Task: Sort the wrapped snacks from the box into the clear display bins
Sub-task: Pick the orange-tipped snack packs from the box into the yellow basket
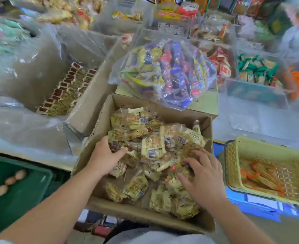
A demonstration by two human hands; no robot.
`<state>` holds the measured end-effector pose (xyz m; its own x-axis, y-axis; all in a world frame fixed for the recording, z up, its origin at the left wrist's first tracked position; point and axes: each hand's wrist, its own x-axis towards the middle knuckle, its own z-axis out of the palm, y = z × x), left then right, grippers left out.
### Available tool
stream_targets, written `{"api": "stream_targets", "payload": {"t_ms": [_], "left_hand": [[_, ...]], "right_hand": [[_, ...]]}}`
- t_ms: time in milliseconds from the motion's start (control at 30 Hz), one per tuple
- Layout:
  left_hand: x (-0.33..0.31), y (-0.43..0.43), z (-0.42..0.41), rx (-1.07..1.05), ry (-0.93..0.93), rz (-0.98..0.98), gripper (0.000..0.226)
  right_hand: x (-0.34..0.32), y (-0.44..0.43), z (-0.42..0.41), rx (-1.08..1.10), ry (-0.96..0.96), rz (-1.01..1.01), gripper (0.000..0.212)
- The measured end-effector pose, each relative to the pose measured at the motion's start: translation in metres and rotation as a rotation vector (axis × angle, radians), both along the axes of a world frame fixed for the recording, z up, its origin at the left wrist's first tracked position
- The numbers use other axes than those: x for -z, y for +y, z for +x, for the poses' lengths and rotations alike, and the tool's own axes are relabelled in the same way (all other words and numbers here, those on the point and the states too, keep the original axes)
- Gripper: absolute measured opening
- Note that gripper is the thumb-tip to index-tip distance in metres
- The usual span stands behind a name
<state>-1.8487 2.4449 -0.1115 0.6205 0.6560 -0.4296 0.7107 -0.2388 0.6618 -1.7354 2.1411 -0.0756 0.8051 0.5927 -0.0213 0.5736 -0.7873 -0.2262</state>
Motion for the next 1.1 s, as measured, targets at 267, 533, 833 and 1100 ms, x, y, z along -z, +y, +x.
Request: {"api": "stream_targets", "payload": {"t_ms": [267,533,833,1100], "left_hand": [[0.027,0.008,0.045,-0.278,-0.068,-0.307,0.151],[0.032,0.007,0.065,-0.269,0.018,-0.389,0.161],[0.013,0.027,0.083,-0.680,-0.314,-0.919,0.145],[-0.002,0.015,0.080,-0.376,-0.300,-0.752,0.061]], "right_hand": [[0.001,0.003,-0.004,0.048,-0.106,-0.161,0.040],[-0.003,0.009,-0.017,0.002,-0.238,0.015,0.033],[-0.064,0.134,0.030,-0.251,-0.061,0.244,0.040],[-0.050,0.257,0.088,-0.347,0.310,-0.037,0.051]]}}
